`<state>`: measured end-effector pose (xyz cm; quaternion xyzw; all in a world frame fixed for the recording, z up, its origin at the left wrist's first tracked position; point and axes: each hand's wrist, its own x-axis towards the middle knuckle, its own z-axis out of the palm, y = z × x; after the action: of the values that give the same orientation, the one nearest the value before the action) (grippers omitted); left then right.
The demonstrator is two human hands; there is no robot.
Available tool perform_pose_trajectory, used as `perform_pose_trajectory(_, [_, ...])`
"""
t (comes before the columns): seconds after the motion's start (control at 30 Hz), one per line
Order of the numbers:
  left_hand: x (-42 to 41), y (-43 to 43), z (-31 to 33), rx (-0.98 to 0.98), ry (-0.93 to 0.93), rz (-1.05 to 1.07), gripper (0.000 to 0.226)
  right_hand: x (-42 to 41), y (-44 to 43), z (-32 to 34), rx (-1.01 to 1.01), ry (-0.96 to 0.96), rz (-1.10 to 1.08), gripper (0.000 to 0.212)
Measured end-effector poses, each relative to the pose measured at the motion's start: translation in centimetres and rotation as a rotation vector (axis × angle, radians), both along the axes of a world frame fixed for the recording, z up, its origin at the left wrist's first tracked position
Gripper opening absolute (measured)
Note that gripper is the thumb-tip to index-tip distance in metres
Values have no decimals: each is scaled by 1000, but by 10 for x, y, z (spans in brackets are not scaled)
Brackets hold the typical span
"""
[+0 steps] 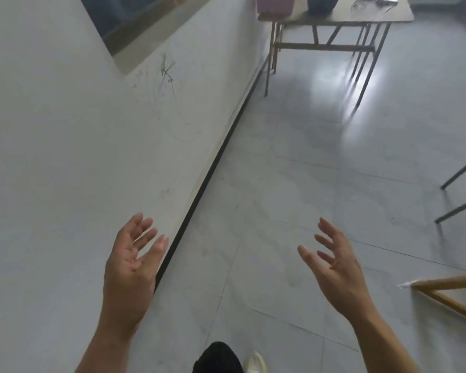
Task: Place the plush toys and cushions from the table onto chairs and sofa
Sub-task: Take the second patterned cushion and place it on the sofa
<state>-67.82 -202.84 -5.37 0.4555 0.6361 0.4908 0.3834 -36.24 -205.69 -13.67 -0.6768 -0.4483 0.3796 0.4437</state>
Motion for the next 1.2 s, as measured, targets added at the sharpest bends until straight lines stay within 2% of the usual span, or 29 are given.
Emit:
perform_pose_trajectory(0.33, [77, 314, -69, -168, -7, -103, 46, 81, 268, -35, -80, -57, -172, 70])
perform_pose_trajectory(0.5, [146, 503, -51, -206, 11, -238, 42, 147, 410, 4, -59, -53, -260, 67])
perform_pose_trajectory(0.63, [217, 643, -20, -130, 41, -375, 41, 200, 506, 27, -38, -40, -367, 65])
perform_pose_trajectory(0.77, [285, 765, -14, -51, 74, -470, 43, 246, 607, 17, -18, 22, -437, 60])
perform_pose_trajectory(0.97, [386, 941, -36, -60, 68, -419, 44, 342, 805, -20, -46, 80, -412, 58])
perform_pose_trajectory(1.2, [462, 1128, 2, -57, 90, -388, 58, 444, 1043, 28, -58, 43, -265, 64])
